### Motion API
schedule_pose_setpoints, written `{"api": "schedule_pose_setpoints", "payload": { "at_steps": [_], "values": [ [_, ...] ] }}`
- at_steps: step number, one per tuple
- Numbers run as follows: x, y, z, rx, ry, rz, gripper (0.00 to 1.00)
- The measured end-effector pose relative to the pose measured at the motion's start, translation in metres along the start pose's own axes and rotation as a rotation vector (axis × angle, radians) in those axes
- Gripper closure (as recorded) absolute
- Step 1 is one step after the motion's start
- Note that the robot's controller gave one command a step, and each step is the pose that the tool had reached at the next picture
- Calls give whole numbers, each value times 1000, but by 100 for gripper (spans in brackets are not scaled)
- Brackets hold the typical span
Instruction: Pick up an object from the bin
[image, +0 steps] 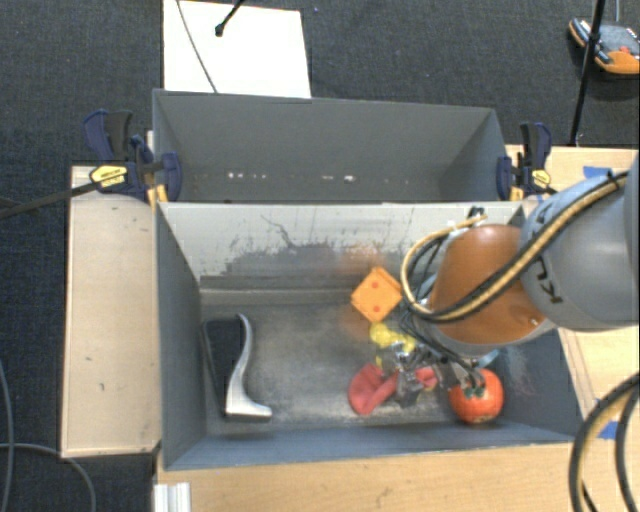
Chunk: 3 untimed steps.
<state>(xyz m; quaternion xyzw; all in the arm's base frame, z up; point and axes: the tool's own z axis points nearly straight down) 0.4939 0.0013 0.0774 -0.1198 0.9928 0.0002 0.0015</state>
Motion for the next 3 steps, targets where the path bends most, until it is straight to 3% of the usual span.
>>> {"api": "schedule_pose_setpoints", "payload": {
  "at_steps": [3],
  "values": [
    [2,1,-41,-3,10,-1,100]
  ]
}}
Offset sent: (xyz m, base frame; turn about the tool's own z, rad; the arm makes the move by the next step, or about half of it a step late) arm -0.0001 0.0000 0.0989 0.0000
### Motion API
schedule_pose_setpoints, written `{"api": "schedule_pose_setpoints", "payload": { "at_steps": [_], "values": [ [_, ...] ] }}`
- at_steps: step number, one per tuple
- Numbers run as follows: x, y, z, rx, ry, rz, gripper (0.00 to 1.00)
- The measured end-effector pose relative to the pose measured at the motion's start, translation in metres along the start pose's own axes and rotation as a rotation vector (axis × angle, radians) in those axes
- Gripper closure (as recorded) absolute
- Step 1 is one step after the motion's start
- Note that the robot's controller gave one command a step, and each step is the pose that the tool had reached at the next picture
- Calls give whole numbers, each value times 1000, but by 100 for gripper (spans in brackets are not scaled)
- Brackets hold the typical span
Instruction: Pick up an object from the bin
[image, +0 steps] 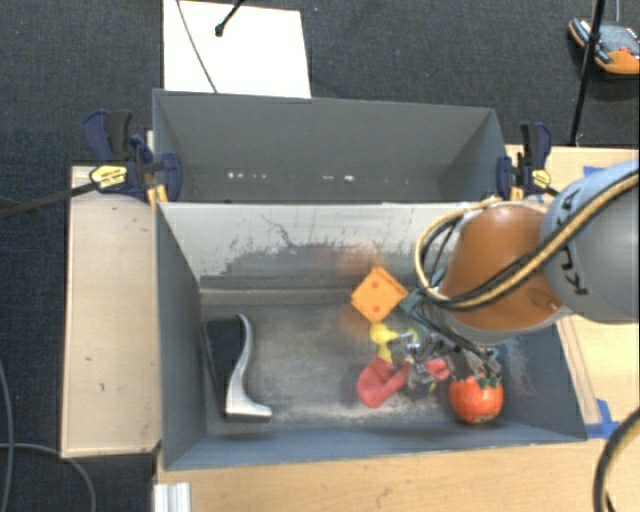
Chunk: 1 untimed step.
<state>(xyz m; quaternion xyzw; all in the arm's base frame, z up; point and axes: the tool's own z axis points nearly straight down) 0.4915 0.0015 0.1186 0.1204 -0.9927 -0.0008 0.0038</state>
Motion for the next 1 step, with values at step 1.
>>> {"api": "schedule_pose_setpoints", "payload": {
  "at_steps": [1],
  "values": [
    [-1,0,-24,1,-4,0,100]
  ]
}}
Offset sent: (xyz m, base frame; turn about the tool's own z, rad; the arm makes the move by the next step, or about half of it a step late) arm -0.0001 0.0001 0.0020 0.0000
